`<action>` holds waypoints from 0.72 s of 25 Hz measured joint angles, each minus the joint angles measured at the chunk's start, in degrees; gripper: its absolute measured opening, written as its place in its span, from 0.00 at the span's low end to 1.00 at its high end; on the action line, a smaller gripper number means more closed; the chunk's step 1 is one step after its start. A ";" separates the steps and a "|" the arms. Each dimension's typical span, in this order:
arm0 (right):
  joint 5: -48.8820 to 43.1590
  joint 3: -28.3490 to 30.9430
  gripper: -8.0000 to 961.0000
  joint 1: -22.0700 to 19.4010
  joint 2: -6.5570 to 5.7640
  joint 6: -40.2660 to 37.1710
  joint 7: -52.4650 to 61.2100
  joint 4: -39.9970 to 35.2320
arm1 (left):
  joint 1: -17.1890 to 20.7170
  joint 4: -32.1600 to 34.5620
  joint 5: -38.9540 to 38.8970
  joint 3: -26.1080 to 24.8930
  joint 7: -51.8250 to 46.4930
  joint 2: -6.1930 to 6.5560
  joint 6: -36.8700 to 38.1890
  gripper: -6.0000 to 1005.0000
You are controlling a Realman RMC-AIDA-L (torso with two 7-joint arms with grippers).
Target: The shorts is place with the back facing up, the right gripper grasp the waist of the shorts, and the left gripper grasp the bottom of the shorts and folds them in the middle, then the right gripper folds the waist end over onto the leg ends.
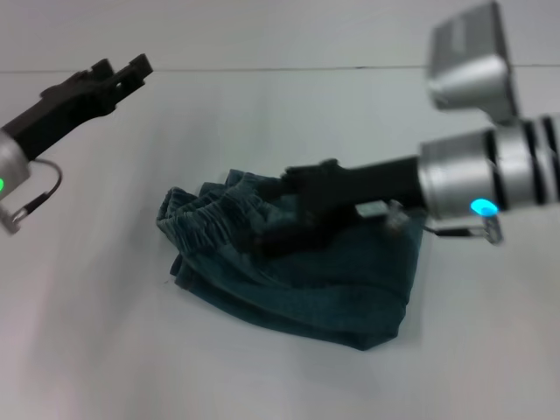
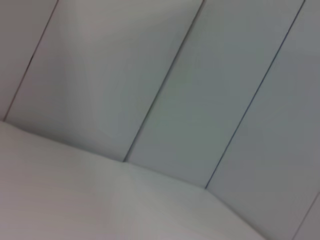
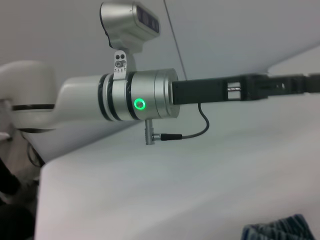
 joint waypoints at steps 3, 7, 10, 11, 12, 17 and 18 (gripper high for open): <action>3.49 2.35 0.96 -4.54 -0.06 -3.40 -7.76 0.02 | 2.01 0.05 0.19 -2.64 0.87 0.13 6.13 0.68; 6.99 6.23 0.96 -10.15 0.03 -7.02 -17.01 0.98 | 4.88 0.08 1.16 -6.97 2.21 0.16 15.45 0.82; 7.97 9.17 0.96 -12.83 -0.02 -9.95 -21.96 2.34 | 6.76 0.20 3.94 -9.96 2.31 0.20 22.11 0.87; 8.01 10.10 0.96 -13.26 -0.05 -11.42 -23.52 2.97 | 7.20 0.29 5.39 -10.77 2.32 0.23 24.08 0.87; 8.04 11.23 0.96 -13.68 -0.06 -13.10 -25.54 3.80 | 7.65 0.43 7.05 -11.73 2.37 0.28 26.16 0.86; 6.66 16.18 0.96 -14.52 -0.12 -20.95 -33.14 7.44 | 8.72 2.99 18.60 -14.49 2.71 0.74 38.94 0.86; 5.94 17.12 0.96 -14.63 -0.12 -21.96 -33.82 7.72 | 8.74 3.52 20.21 -14.53 2.75 0.74 41.04 0.86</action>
